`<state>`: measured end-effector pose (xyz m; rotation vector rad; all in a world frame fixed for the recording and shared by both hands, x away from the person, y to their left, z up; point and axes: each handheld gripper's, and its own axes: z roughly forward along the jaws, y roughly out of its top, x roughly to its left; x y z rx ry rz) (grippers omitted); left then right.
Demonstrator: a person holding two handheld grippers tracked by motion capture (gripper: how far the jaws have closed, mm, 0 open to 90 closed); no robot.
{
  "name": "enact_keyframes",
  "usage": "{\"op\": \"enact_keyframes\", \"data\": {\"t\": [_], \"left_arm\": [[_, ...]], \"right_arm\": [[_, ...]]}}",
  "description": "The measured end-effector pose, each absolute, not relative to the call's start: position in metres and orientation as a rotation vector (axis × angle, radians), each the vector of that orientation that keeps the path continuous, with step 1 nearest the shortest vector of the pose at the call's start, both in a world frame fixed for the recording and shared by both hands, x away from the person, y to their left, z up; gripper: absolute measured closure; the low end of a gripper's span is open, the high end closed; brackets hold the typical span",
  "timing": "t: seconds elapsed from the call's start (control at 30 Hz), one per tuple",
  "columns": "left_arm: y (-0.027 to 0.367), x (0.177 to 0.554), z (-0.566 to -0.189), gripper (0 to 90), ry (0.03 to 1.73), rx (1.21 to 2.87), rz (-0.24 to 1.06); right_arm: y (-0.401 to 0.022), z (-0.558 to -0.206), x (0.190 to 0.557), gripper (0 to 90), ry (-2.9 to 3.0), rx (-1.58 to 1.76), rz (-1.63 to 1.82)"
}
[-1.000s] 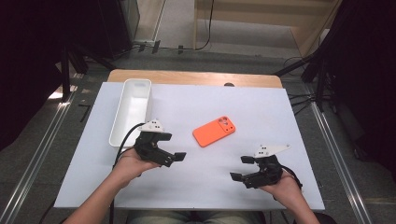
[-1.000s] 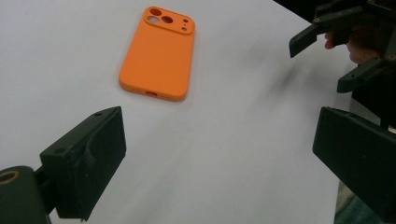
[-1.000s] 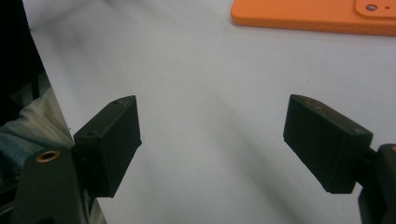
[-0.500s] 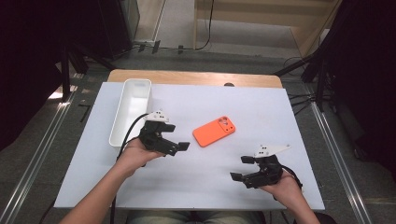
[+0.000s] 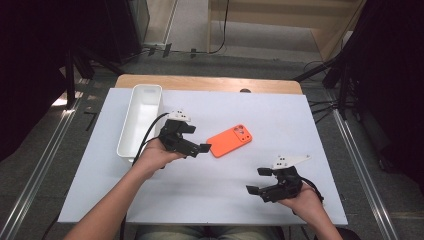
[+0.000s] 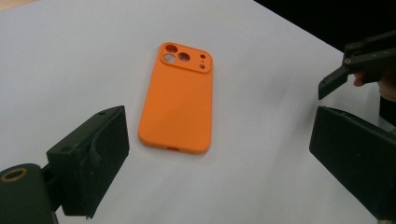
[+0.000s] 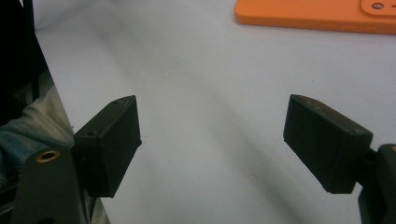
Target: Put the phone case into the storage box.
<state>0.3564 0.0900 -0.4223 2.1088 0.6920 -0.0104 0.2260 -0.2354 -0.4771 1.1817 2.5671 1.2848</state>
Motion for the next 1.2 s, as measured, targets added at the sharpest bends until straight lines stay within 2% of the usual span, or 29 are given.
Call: {"op": "enact_keyframes", "data": {"t": [1.2], "left_arm": [[0.023,0.403,-0.425,6.0,0.615,2.142,0.027]], "right_arm": [[-0.234,-0.477,0.225,17.8,2.578,1.173,1.291]]}}
